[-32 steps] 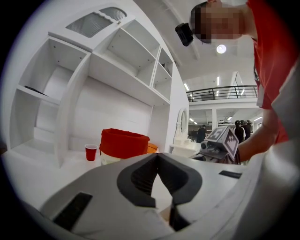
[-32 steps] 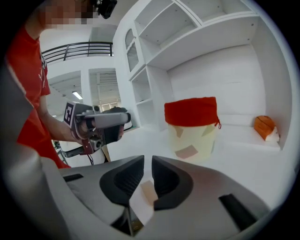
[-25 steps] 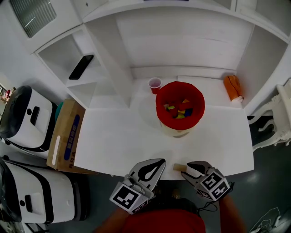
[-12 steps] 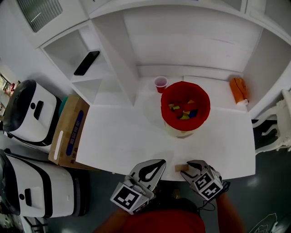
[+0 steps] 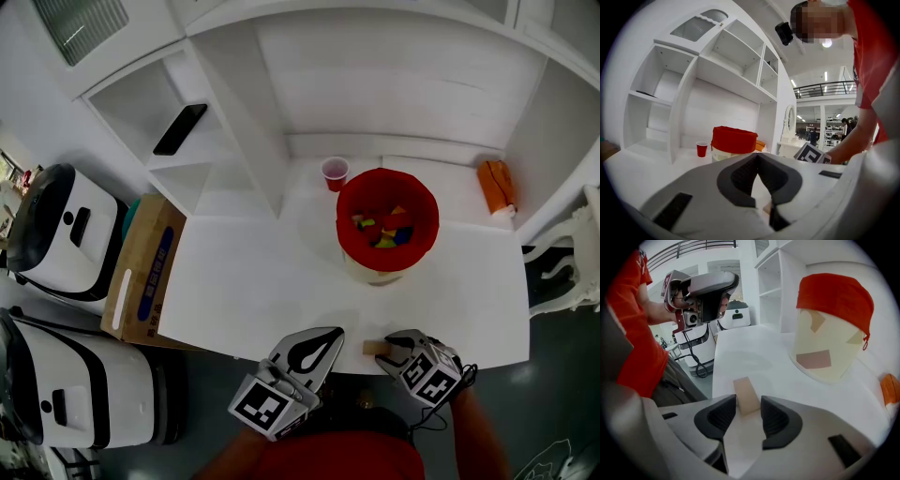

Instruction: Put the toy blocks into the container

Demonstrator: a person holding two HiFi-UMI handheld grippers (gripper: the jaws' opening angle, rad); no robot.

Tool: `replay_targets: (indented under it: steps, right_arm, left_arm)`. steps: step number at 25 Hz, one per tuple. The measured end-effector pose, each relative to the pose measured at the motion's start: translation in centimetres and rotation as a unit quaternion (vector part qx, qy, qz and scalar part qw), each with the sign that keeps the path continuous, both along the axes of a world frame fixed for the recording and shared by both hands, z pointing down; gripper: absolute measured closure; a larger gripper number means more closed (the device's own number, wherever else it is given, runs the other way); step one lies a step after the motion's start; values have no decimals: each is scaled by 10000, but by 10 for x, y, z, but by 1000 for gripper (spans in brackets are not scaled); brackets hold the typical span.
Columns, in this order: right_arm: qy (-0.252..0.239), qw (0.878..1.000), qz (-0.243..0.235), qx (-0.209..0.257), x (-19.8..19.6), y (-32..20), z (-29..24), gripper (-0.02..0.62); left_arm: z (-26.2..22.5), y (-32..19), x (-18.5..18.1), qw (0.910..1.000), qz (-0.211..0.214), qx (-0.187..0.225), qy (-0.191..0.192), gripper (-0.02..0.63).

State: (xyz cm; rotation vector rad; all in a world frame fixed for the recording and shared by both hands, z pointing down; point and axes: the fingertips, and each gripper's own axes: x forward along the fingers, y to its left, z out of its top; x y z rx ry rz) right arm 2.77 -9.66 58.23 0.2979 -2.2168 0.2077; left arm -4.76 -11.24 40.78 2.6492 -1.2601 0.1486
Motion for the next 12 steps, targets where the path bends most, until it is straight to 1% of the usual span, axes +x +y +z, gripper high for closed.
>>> replay_targets:
  steps: [2,3,5,6,7,8,10,12]
  right_arm:
    - [-100,9999,101,21,0,0,-2,427]
    - [-232,9995,215,-23,-1,1,-5,431]
    - [-670,9960,572,-170,-2,0,-16,434]
    - [-974,9917,798,-242,-1,-1,-24,434]
    - [-1330,9852,1036,-304,-1,-3,-34,434]
    - [-1722,9762,1267,-353,0,-4,-47,436]
    - [-2507,9534,1644,-344,2,-7,-80,434]
    - [-3137,9301,1905,-149,5,-11,-118,436]
  left_arm:
    - [0,-2,-1,10000,-5,12,22,592]
    - [-1,-3,-1,10000,4,-27,43,592]
    - [-3,-4,0,9999,35,-72,70,592]
    - [-4,-5,1,10000,50,-36,77,592]
    - [-5,-7,1,9999,60,35,84,592]
    - [-7,-9,2,9999,66,104,92,592]
    - [-11,-12,4,9997,69,231,106,592]
    - [-17,-17,4,9989,76,453,118,592]
